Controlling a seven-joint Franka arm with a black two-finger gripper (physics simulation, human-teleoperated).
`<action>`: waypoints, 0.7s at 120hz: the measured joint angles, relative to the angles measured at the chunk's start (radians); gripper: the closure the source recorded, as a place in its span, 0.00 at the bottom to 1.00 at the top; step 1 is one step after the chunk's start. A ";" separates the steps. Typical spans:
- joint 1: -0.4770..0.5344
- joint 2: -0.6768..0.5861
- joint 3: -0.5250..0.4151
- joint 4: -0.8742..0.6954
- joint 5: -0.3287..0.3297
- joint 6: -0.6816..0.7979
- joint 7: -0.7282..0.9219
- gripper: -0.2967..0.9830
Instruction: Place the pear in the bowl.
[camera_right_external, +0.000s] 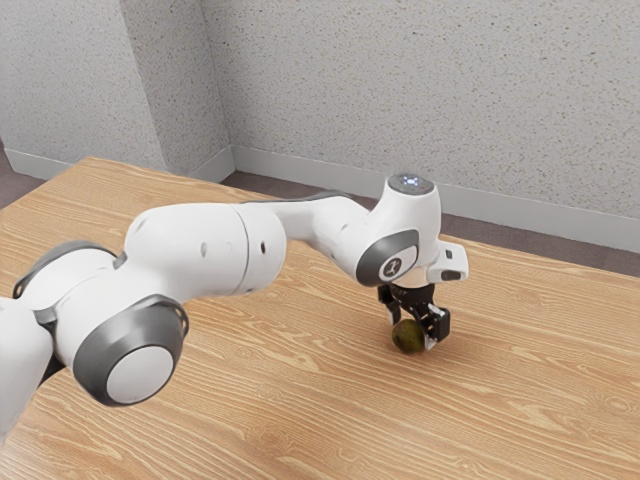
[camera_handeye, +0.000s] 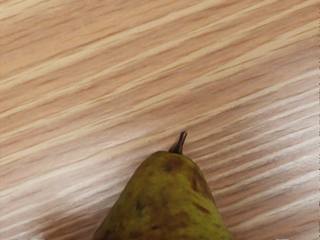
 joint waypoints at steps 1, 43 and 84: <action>0.000 0.000 0.000 0.000 0.000 0.000 0.000 0.32; 0.006 0.001 0.000 0.000 -0.006 0.011 -0.009 0.46; 0.028 -0.090 -0.007 -0.062 0.005 0.015 -0.026 0.56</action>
